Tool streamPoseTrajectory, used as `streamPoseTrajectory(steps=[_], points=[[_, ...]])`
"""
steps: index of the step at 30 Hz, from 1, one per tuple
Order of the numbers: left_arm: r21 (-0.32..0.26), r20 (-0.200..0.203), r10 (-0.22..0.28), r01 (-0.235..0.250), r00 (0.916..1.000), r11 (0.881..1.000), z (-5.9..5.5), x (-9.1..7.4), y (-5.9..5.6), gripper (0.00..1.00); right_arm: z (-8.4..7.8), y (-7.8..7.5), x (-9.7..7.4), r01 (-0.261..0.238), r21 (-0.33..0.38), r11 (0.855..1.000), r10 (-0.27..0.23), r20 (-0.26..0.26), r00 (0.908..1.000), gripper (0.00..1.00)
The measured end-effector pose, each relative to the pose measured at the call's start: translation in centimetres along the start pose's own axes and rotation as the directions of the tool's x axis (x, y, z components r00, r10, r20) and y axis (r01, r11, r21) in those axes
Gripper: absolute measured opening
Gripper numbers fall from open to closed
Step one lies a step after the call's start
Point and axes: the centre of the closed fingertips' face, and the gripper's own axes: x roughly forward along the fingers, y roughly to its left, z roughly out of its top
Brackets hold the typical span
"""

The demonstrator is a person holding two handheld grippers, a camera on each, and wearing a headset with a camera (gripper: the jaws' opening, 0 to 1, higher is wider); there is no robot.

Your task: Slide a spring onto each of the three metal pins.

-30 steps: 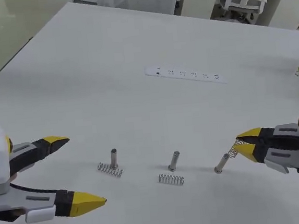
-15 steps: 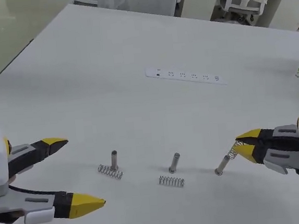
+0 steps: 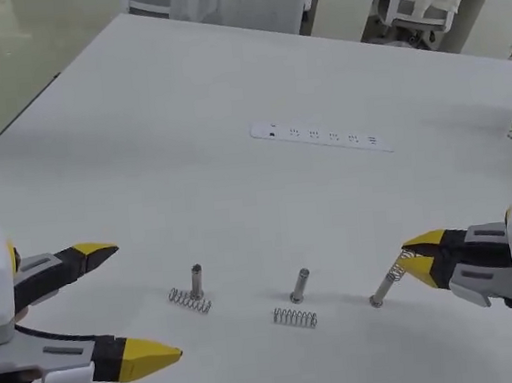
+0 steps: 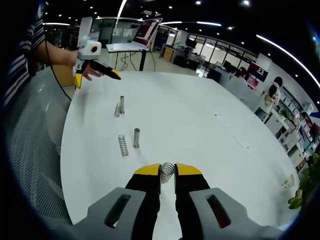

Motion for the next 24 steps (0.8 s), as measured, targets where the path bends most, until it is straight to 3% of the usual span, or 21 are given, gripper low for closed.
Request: streamPoseTrajectory(steps=[24], points=[[-0.005, -0.01, 0.009, -0.009, 0.9999, 1.0, -0.4, -0.2, 0.2, 0.98, -1.3, 0.2, 1.3, -0.012, 0.018, 1.0, 0.012, -0.024, 0.9996, 0.07]])
